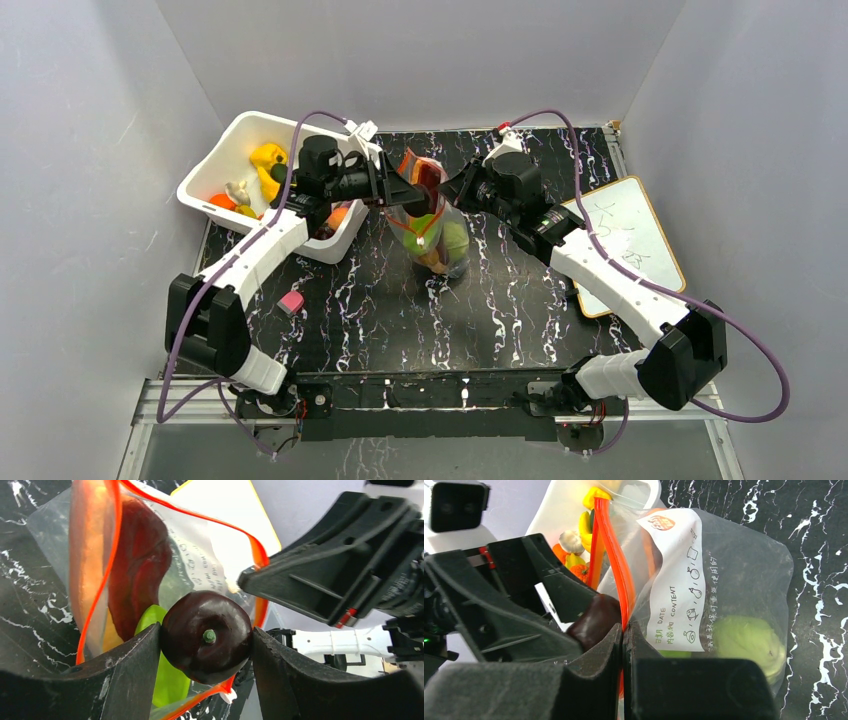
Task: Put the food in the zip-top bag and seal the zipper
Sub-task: Place the fake fruit in the zipper food storage bag, then adjust the zipper food storage bag at the center of the board.
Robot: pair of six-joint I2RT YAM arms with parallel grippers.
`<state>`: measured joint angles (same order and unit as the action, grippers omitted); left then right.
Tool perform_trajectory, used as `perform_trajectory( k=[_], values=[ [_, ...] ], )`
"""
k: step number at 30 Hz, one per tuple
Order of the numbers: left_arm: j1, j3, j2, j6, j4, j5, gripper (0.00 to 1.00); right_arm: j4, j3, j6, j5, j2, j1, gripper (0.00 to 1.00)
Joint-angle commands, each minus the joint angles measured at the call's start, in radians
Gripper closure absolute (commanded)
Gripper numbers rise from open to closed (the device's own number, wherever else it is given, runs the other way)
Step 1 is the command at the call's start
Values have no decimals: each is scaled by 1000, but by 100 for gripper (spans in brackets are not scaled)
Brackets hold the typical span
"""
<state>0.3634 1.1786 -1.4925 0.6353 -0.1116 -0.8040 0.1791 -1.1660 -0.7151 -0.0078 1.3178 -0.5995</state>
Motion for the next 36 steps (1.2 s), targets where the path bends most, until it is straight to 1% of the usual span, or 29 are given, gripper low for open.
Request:
perform_trajectory(
  k=[1,5,7,11,15,21,25,28,31,36],
  values=[
    [12,45,-8,-42,52,58,43,-122,-29,-14,-34,-27,4,100],
    [24,63,-7,-75,89,92,23,-125,-15,-13,-33,-41,3,100],
    [25,80,-3,-92,115,95,16,-118,-12,-10,-34,-44,4,100],
    [25,98,27,-119,156,143,11,-116,0,-3,-29,-58,4,100],
    [25,146,47,-185,242,199,9,-124,10,-7,-23,-70,3,100],
    [25,188,100,-341,431,363,13,-113,9,-2,-11,-83,3,100],
    [26,178,120,-392,499,421,15,-119,7,-2,-7,-84,3,100],
    [26,138,160,-402,496,436,17,-118,3,-3,-13,-78,3,100],
    [25,100,159,-391,472,420,25,-121,0,-5,-22,-72,3,100],
    [26,51,129,-372,418,399,41,-127,4,-14,-29,-73,3,100]
  ],
)
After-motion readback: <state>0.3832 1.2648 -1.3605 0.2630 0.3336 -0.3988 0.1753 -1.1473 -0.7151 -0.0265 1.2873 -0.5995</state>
